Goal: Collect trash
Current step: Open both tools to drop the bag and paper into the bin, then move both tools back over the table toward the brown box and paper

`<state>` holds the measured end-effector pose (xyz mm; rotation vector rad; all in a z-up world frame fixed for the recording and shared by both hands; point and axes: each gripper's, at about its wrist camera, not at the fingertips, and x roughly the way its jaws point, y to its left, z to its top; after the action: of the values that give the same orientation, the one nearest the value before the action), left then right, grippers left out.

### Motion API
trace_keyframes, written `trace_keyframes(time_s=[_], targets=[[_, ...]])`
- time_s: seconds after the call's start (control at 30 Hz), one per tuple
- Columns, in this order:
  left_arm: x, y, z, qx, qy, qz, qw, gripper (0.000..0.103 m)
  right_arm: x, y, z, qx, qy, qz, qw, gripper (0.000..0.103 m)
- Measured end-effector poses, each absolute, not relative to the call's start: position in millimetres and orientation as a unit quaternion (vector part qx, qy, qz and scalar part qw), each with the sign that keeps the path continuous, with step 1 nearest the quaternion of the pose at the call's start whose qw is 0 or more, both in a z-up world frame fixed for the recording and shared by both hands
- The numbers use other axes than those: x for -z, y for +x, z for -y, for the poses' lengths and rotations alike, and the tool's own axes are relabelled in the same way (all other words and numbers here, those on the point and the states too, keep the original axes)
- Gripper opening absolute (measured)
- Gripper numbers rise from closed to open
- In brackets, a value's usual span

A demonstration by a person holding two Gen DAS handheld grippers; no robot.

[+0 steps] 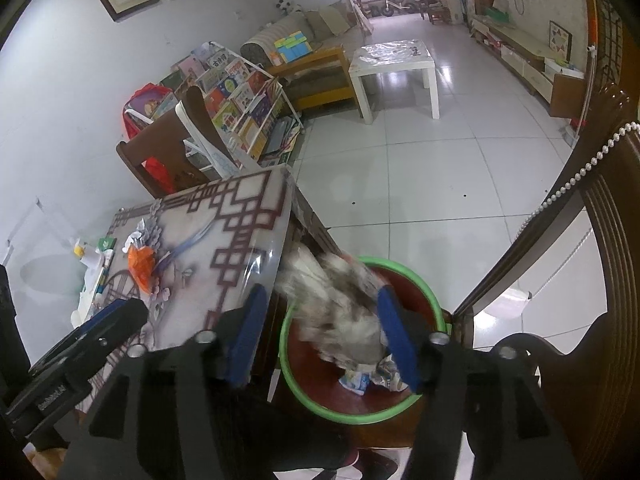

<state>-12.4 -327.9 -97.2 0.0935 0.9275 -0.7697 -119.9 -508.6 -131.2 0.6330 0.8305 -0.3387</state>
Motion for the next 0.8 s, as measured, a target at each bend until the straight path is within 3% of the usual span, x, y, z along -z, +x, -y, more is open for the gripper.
trace_keyframes(time_s=[0.13,0.5,0.8], targets=[[91,-10,320,0.356,0.039,-0.427,0.831,0.071,133,-121,509,0.164,0.304,-0.394,0.851,0.071],[84,4,271,0.312,0.012,-0.414,0.855,0.074,128,-108,493,0.144,0.291,-0.401,0.856,0.071],[130,24,147,0.170,-0.021,-0.463,0.870,0.074,120,-75,446,0.087,0.258,-0.421,0.866,0.071]])
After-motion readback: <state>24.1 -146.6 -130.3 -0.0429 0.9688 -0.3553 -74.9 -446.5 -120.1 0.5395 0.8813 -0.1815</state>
